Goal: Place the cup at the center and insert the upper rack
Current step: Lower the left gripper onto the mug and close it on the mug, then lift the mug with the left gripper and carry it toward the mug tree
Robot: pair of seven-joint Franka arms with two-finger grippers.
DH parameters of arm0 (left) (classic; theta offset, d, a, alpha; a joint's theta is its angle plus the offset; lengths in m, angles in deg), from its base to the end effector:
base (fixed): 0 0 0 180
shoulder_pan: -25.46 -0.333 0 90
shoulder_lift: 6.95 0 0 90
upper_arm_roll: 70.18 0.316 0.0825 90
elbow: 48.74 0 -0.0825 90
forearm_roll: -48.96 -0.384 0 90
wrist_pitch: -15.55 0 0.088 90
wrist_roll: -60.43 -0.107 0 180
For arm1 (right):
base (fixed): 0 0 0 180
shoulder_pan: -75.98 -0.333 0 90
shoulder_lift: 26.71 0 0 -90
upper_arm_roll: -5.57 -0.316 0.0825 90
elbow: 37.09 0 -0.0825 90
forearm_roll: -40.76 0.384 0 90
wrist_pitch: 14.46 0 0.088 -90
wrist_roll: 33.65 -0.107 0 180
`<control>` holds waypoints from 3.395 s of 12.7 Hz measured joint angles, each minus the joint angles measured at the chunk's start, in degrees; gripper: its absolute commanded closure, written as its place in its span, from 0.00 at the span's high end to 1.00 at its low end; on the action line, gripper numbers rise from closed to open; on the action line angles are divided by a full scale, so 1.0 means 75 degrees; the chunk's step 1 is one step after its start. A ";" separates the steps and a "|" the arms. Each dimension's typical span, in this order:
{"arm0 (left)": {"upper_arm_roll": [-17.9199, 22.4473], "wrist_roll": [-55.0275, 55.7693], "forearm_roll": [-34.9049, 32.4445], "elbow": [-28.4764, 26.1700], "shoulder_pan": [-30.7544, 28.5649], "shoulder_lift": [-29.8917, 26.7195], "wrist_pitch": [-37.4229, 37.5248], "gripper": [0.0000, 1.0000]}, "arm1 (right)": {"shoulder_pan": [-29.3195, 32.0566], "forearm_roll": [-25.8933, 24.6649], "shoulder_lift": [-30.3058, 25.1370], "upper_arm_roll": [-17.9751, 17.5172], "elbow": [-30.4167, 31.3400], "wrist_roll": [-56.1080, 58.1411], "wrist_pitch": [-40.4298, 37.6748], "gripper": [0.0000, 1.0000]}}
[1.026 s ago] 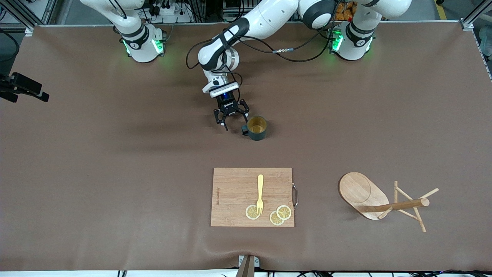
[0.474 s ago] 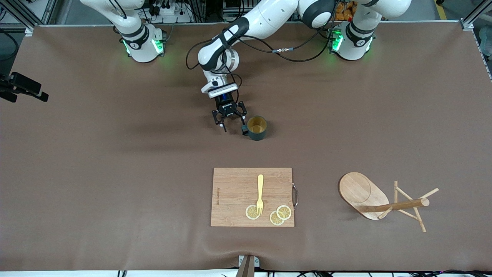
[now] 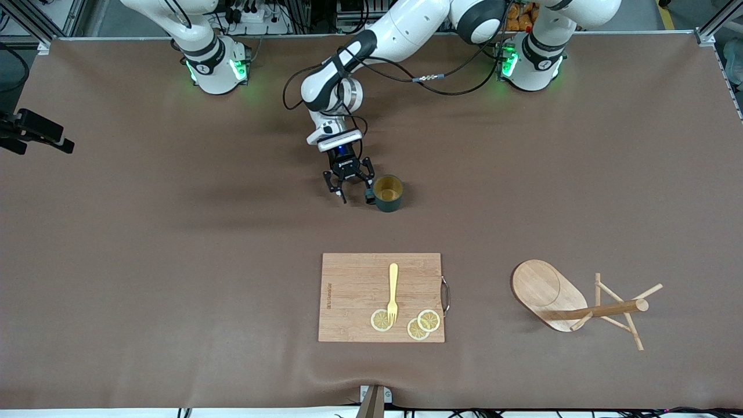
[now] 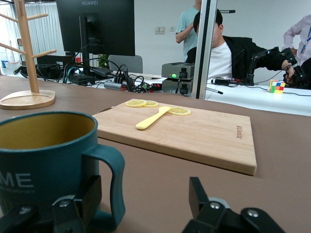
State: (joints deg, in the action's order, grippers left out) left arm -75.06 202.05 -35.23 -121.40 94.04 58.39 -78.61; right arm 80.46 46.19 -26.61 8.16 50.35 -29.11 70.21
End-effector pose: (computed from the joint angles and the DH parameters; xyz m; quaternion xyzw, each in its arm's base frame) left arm 0.3068 -0.6305 0.0759 -0.7561 -0.1650 -0.6262 0.0948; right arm 0.5429 -0.0564 0.6370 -0.9984 0.0188 0.0201 0.0495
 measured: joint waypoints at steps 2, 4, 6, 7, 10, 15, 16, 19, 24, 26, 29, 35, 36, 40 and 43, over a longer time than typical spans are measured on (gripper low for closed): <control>0.0028 0.0054 0.0000 0.0000 0.0001 0.0035 -0.0004 0.71 | 0.0000 0.0000 0.0000 0.0000 0.0000 0.0000 0.0000 1.00; 0.0049 0.0057 -0.0001 0.0003 0.0001 0.0037 -0.0030 0.55 | 0.0000 0.0000 0.0000 0.0000 0.0000 0.0000 0.0000 1.00; 0.0050 0.0057 -0.0001 0.0003 0.0002 0.0046 -0.0046 0.46 | 0.0000 0.0000 0.0000 -0.0001 0.0000 0.0000 0.0000 1.00; 0.0050 0.0057 -0.0001 0.0003 0.0002 0.0056 -0.0048 0.41 | 0.0000 0.0000 0.0000 -0.0001 0.0000 0.0000 0.0000 1.00; 0.0050 0.0136 -0.0001 0.0002 0.0004 0.0118 -0.0049 0.34 | 0.0000 0.0000 0.0000 -0.0001 0.0000 0.0000 0.0000 1.00; 0.0050 0.0506 -0.0001 -0.0012 0.0005 0.0173 -0.0050 0.12 | -0.0053 0.0000 0.0000 -0.0014 -0.0001 0.0000 0.0000 1.00; 0.0050 0.0508 -0.0001 -0.0012 0.0005 0.0173 -0.0050 0.10 | -0.0081 0.0000 0.0000 -0.0022 0.0000 0.0000 0.0000 1.00; 0.0051 0.0510 -0.0001 -0.0016 0.0006 0.0177 -0.0050 0.00 | -0.0099 0.0000 0.0000 -0.0025 0.0000 0.0000 0.0000 1.00; 0.0057 0.0513 -0.0001 -0.0008 0.0007 0.0180 -0.0050 0.00 | -0.0099 0.0000 0.0000 -0.0025 0.0000 0.0000 0.0000 1.00; 0.0063 0.0513 -0.0001 0.0048 0.0007 0.0173 -0.0047 0.00 | -0.0099 0.0000 0.0000 -0.0025 0.0000 0.0000 0.0000 1.00; 0.0056 0.0453 0.0038 0.0195 0.0013 -0.0049 -0.0039 0.00 | -0.0100 0.0000 0.0000 -0.0026 0.0000 0.0000 0.0000 1.00; -0.0246 0.0074 0.0955 0.0266 0.0076 -0.1122 -0.0036 0.00 | -0.0103 0.0000 0.0003 -0.0026 0.0000 0.0000 -0.0001 1.00; -0.0274 0.0078 0.1053 0.0266 0.0086 -0.1165 -0.0035 0.00 | -0.0103 0.0000 0.0003 -0.0026 0.0000 0.0000 -0.0001 1.00; -0.0575 0.0172 0.1374 0.0272 0.0030 -0.1239 -0.0041 0.00 | -0.0104 0.0000 0.0004 -0.0026 0.0000 0.0000 -0.0004 1.00; -0.0892 0.0172 0.1748 0.0268 -0.0108 -0.1590 -0.0040 0.00 | -0.0105 0.0000 0.0024 -0.0026 0.0000 0.0000 -0.0005 1.00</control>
State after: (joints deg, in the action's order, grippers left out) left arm -81.75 203.34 -22.12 -119.39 93.23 46.46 -78.91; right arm 79.67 46.19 -26.43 7.96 50.34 -29.11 70.17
